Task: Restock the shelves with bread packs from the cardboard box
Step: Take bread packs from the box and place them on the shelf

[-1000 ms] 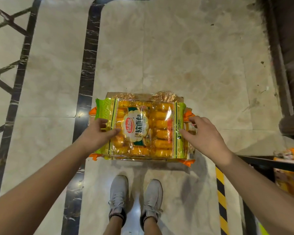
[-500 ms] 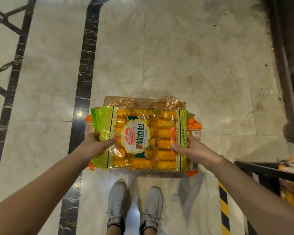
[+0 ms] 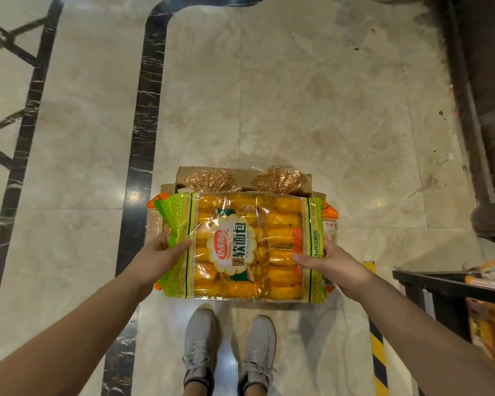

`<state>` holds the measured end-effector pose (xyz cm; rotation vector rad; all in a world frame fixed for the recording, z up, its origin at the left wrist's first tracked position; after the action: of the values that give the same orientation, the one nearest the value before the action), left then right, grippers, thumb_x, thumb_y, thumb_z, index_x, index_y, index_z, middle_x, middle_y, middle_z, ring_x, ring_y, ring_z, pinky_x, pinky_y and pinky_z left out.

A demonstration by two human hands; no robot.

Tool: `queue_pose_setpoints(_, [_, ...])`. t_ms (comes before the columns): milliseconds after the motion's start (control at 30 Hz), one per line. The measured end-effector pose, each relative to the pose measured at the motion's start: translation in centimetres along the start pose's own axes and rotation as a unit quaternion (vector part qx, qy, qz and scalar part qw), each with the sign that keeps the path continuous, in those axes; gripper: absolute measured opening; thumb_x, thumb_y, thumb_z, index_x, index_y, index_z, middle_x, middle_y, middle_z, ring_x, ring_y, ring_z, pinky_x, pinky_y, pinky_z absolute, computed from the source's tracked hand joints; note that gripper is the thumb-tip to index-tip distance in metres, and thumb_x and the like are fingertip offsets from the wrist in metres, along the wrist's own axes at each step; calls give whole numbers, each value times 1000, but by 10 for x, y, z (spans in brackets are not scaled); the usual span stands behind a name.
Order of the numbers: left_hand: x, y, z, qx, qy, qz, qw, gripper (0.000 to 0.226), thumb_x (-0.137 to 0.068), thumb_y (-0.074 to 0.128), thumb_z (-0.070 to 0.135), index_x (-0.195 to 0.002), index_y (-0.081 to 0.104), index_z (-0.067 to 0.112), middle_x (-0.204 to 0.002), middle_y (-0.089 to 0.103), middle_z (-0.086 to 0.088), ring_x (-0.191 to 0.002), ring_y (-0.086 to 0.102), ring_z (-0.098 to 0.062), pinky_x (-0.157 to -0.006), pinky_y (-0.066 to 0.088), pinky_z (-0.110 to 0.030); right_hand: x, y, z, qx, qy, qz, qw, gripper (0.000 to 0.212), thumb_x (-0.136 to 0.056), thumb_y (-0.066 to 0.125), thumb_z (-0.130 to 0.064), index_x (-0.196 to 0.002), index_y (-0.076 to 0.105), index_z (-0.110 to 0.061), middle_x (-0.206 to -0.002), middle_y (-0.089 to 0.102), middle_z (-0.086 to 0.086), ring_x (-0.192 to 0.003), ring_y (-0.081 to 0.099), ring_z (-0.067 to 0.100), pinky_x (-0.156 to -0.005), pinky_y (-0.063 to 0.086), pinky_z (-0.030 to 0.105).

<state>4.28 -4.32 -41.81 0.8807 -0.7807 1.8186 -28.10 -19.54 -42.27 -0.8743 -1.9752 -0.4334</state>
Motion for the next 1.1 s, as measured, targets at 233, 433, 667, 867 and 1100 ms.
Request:
queue_pose_setpoints(233, [36, -6, 23, 44, 40, -31, 998, 40, -83, 81, 31, -120, 72, 19, -112, 78, -6, -102, 75, -27, -82, 58, -39, 41, -7, -35, -44, -73, -9, 996, 86, -66, 92, -50, -141, 54, -33, -126, 73, -4, -115, 71, 20, -104, 53, 52])
queue_pose_setpoints(433, [95, -9, 99, 69, 114, -55, 990, 75, -59, 95, 49, -123, 69, 19, -116, 76, -9, -109, 73, -30, -101, 52, -53, 121, -34, -90, -66, -131, 10, 989, 66, -79, 79, -22, -139, 55, -27, -124, 74, -2, -113, 72, 19, -95, 59, 40])
queue_pose_setpoints(667, [218, 6, 232, 59, 200, -134, 969, 108, -37, 101, 50, -129, 65, 7, -120, 73, -19, -103, 74, -33, -81, 63, -39, 272, -70, -177, -64, -219, 4, 974, 75, -81, 78, -11, -147, 47, -24, -137, 67, 4, -126, 65, 25, -105, 53, 48])
queue_pose_setpoints(867, [352, 32, 335, 22, 303, -143, 942, 112, -25, 99, 62, -122, 63, 17, -111, 78, -9, -97, 76, -28, -72, 64, -36, 419, -101, -209, -136, -279, 94, 946, 81, -73, 86, -20, -145, 49, -23, -132, 70, 4, -122, 67, 26, -100, 56, 47])
queue_pose_setpoints(1100, [470, 85, 395, -32, 389, -179, 903, 105, -36, 95, 62, -123, 59, 16, -99, 80, -1, -85, 78, -13, -66, 61, -26, 553, -128, -196, -164, -346, 189, 904, 69, -77, 84, -17, -139, 55, -25, -127, 73, 4, -118, 69, 28, -101, 54, 53])
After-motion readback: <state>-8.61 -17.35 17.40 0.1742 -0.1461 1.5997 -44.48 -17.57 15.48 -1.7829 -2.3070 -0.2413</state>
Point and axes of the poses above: each hand's wrist, its own x-axis away from the middle knuckle, its own y-axis out of the palm, z = x × y, the point moved 9 cm from there along -x, towards the middle knuckle
